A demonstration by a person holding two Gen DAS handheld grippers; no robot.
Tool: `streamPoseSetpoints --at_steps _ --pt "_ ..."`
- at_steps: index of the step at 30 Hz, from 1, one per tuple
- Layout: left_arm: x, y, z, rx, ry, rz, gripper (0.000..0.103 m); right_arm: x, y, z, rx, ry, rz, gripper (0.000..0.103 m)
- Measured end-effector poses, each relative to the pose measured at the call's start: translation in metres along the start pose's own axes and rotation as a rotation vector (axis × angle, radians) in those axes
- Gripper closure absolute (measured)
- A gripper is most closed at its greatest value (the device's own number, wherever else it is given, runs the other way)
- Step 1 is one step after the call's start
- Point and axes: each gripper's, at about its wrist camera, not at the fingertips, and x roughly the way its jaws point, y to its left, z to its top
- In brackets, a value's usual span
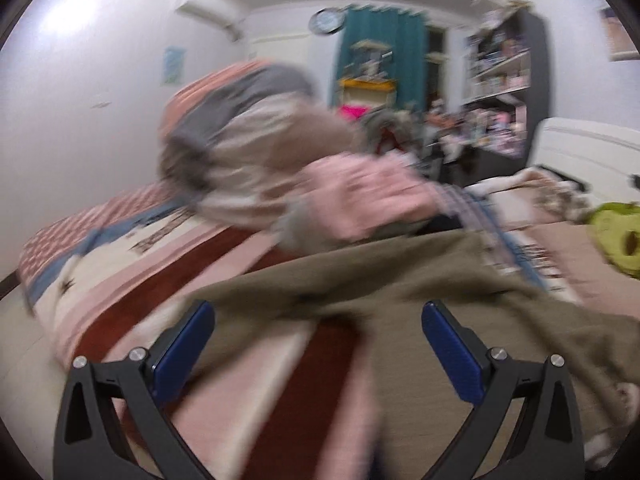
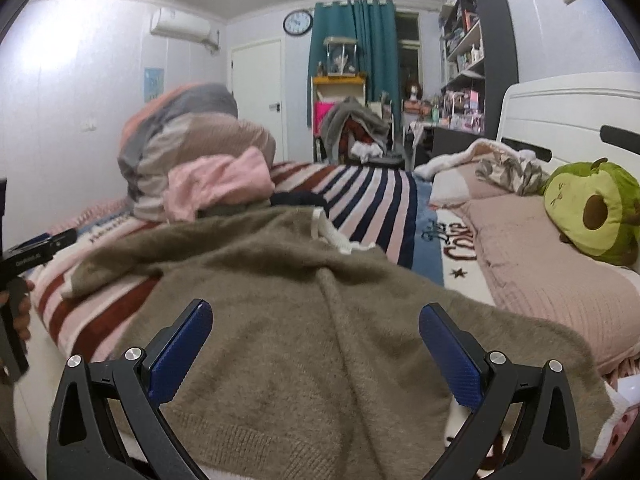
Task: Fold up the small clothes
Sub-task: 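Lower the left gripper onto the white sweater cuff and close on it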
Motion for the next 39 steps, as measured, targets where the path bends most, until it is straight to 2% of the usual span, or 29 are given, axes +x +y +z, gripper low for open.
streamPoseSetpoints --at_steps 2,5,8,13,16,18,20,21,22,26,31,32,34,35,37,39 --pt "0.022 0.034 -0.008 -0.02 0.038 0.053 0.001 0.011 0.008 0.0 -0.007 0.022 0.0 0.001" --pt "0.056 0.079 -0.022 -0.061 0.108 0.094 0.008 0.032 0.022 0.001 -0.037 0.065 -0.001 0.001" --pt "0.081 0.107 -0.036 -0.087 0.158 0.094 0.02 0.051 0.036 0.001 -0.067 0.1 0.006 0.001" --pt "0.109 0.118 -0.051 -0.129 0.226 0.041 0.032 0.077 0.05 -0.004 -0.088 0.152 0.033 0.001" --pt "0.115 0.115 -0.056 -0.126 0.246 0.018 0.032 0.08 0.052 -0.008 -0.079 0.158 0.054 0.001" --pt "0.115 0.115 -0.057 -0.124 0.249 0.05 0.031 0.079 0.053 -0.008 -0.076 0.156 0.055 0.001" --pt "0.109 0.119 -0.056 -0.126 0.223 0.108 0.022 0.075 0.05 -0.008 -0.068 0.147 0.056 0.001" --pt "0.104 0.122 -0.055 -0.137 0.209 0.125 0.014 0.074 0.05 -0.007 -0.065 0.145 0.056 0.001" --pt "0.101 0.127 -0.055 -0.155 0.191 0.123 0.012 0.073 0.049 -0.007 -0.062 0.144 0.055 0.001" --pt "0.109 0.148 -0.056 -0.249 0.205 0.03 0.012 0.076 0.045 -0.007 -0.058 0.157 0.036 0.001" --pt "0.129 0.15 -0.062 -0.281 0.234 -0.027 0.014 0.091 0.041 -0.008 -0.035 0.184 0.034 0.001" --pt "0.131 0.148 -0.062 -0.287 0.232 -0.042 0.017 0.094 0.041 -0.008 -0.027 0.188 0.037 0.001" --pt "0.132 0.145 -0.061 -0.281 0.232 -0.056 0.039 0.097 0.042 -0.009 -0.02 0.193 0.046 0.001" --pt "0.133 0.143 -0.06 -0.277 0.235 -0.069 0.046 0.097 0.042 -0.009 -0.022 0.192 0.047 0.001" --pt "0.133 0.137 -0.059 -0.274 0.24 -0.111 0.073 0.095 0.043 -0.009 -0.03 0.188 0.048 0.001" --pt "0.126 0.13 -0.053 -0.254 0.22 -0.097 0.086 0.09 0.044 -0.009 -0.036 0.176 0.051 0.001"
